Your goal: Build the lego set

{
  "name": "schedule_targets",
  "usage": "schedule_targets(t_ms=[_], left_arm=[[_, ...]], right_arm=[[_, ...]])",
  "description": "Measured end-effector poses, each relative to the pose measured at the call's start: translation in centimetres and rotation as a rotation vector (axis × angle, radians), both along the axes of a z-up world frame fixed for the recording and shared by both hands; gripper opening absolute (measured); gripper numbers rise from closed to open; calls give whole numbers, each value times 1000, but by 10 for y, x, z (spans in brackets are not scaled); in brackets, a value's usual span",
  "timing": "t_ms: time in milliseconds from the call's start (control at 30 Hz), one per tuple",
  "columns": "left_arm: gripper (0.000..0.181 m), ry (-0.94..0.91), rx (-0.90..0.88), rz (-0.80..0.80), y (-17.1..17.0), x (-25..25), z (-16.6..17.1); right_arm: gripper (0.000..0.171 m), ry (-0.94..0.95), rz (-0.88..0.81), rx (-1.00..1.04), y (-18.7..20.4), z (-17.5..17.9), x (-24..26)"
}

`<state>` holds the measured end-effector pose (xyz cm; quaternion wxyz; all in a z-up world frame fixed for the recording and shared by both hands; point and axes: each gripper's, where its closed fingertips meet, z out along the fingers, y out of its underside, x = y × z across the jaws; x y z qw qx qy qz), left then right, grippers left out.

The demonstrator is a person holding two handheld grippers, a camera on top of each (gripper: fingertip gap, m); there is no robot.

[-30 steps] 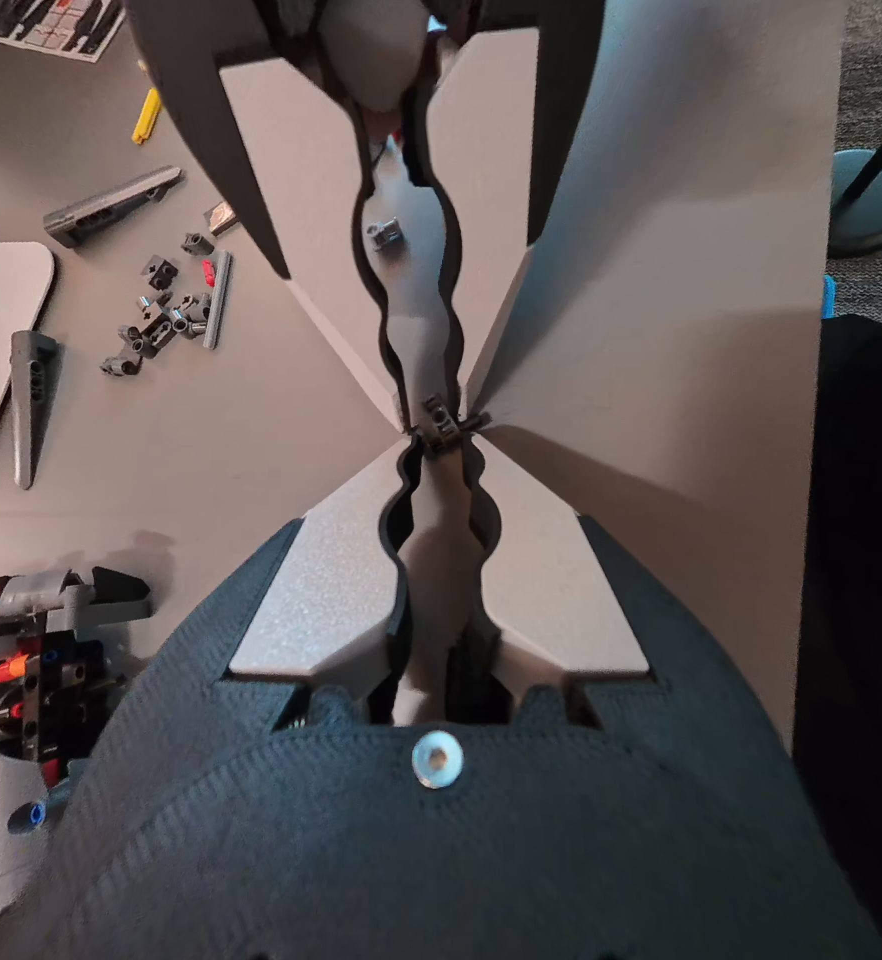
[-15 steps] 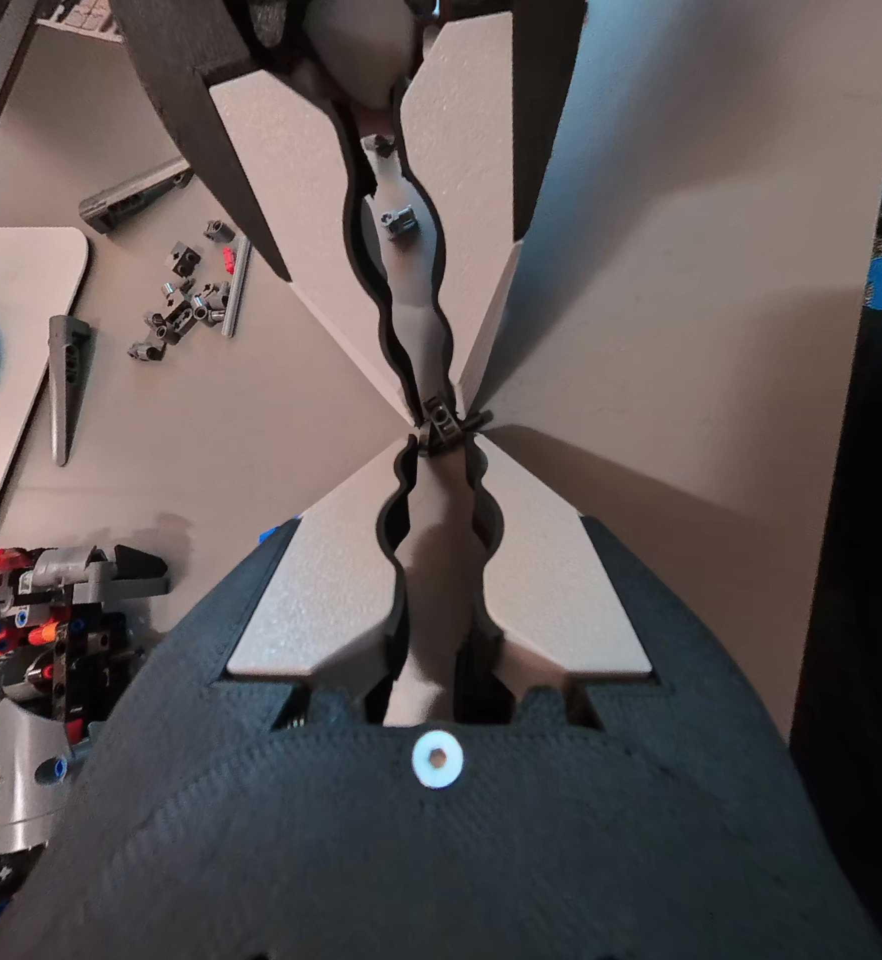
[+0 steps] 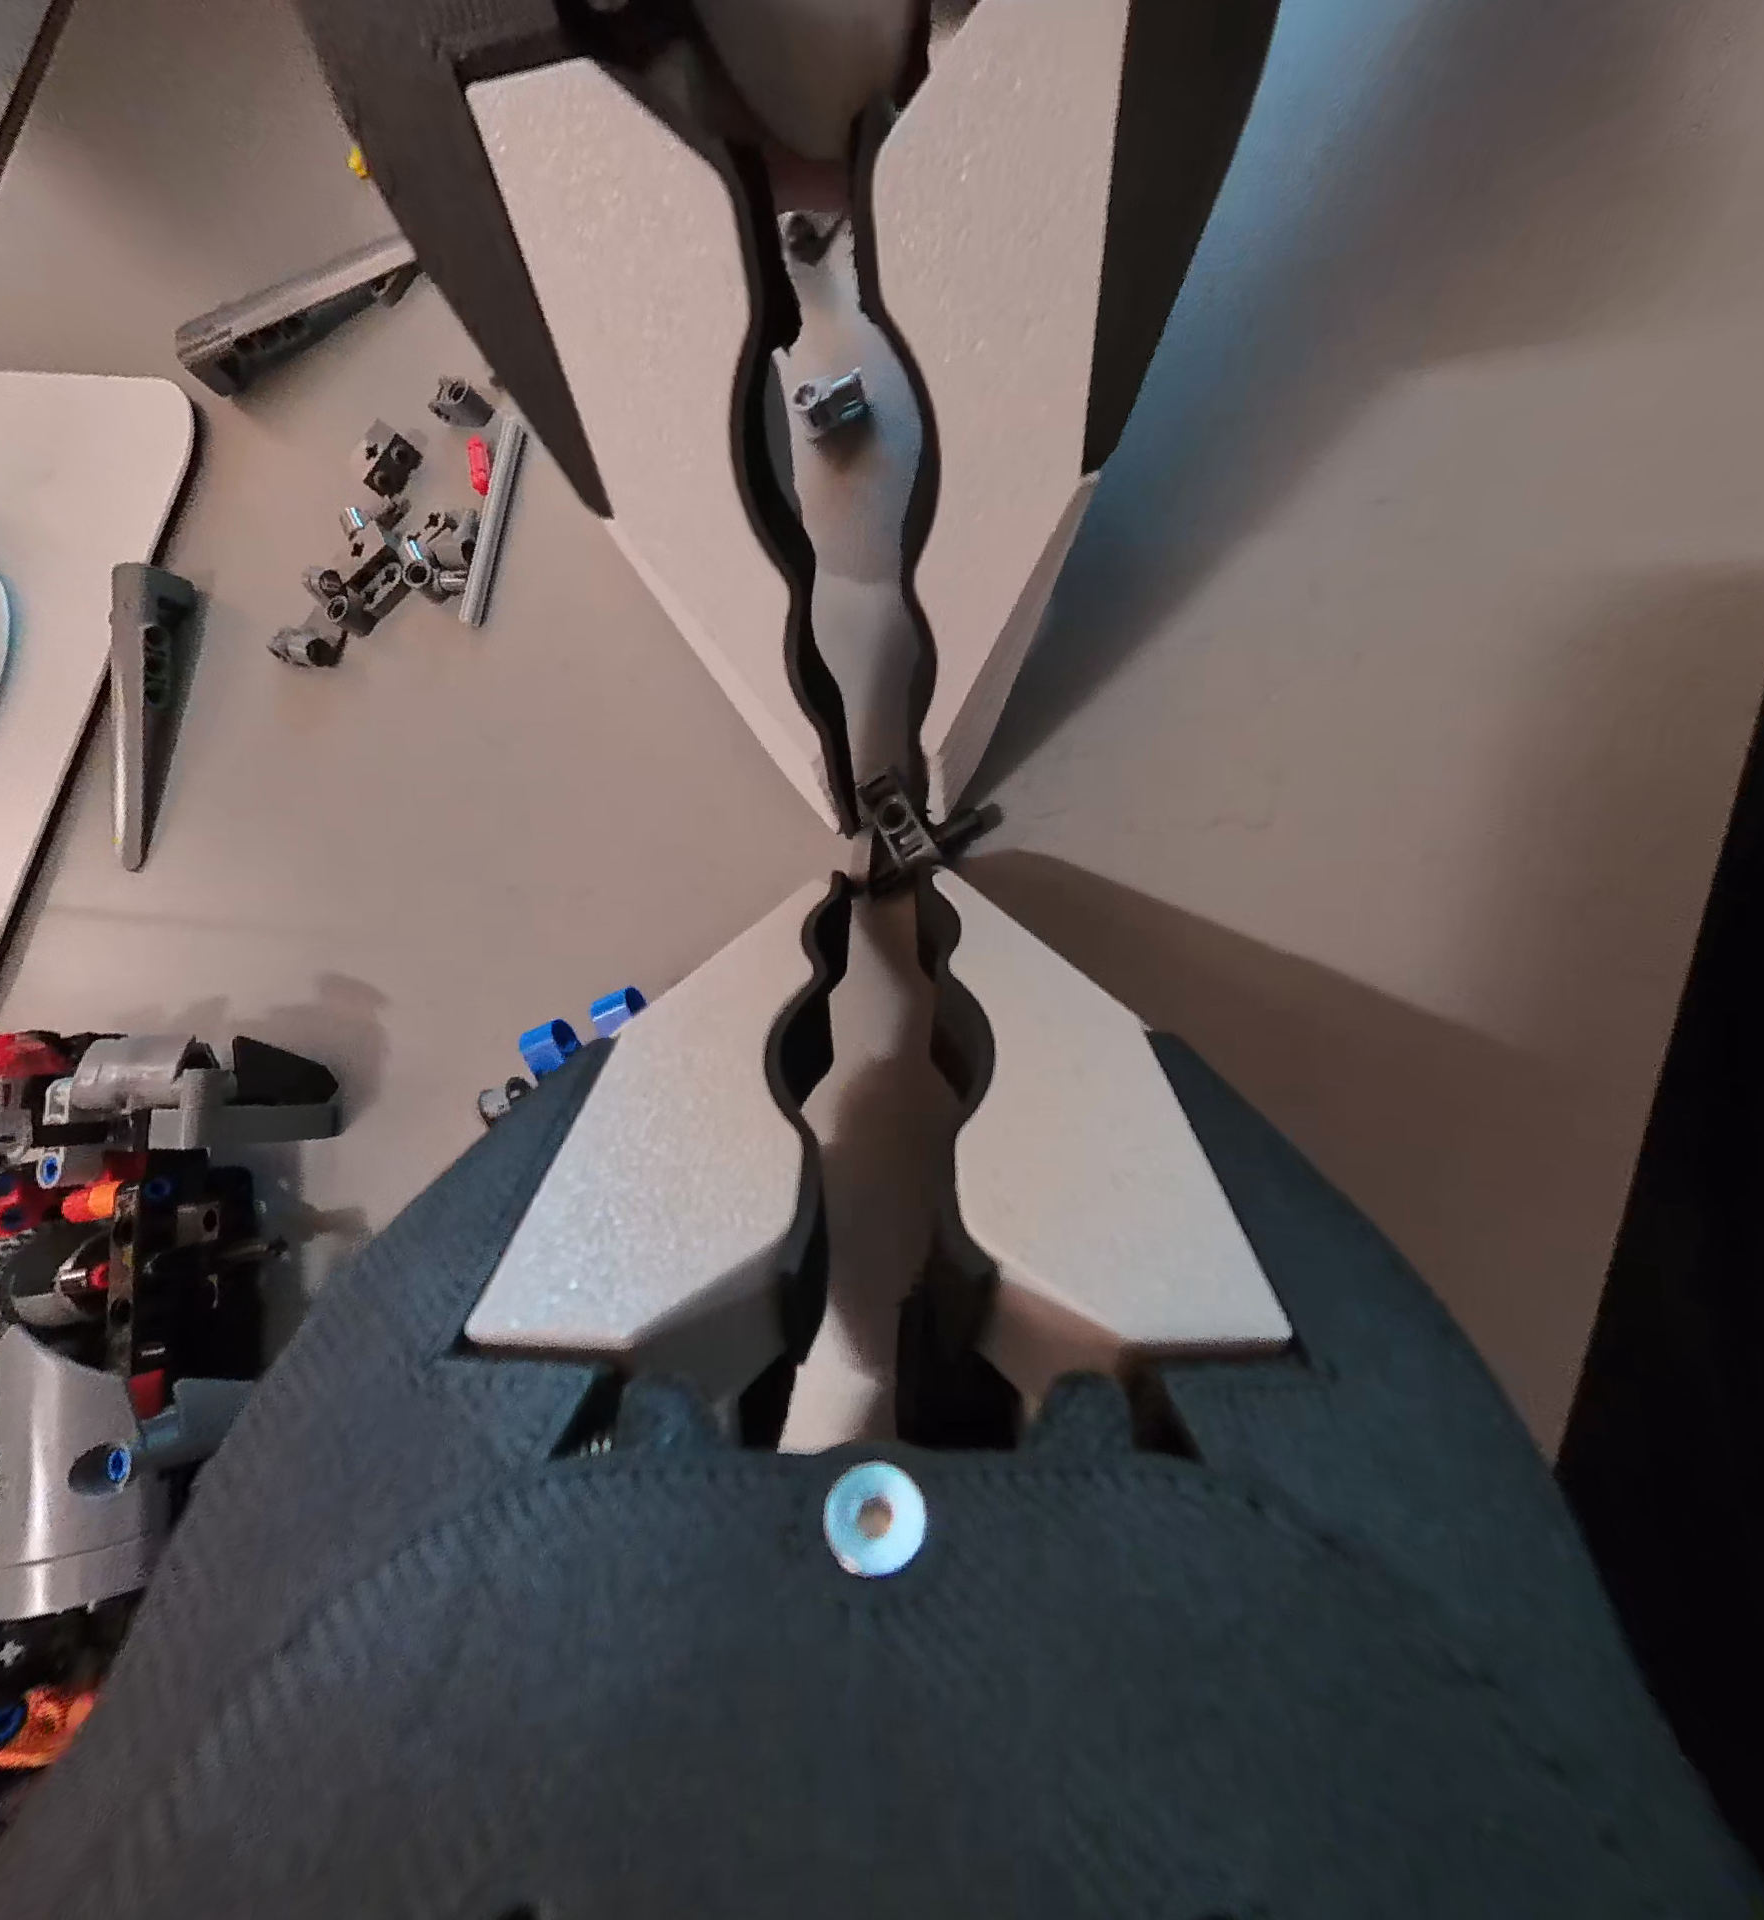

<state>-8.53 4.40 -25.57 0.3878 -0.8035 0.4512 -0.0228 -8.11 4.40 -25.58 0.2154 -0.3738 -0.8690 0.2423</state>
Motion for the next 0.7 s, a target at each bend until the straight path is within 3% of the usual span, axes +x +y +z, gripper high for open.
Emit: schedule_targets(t_ms=[700], left_arm=[[8,30,26,39,-1,0,0]], right_arm=[[10,21,-13,61,0,1,0]])
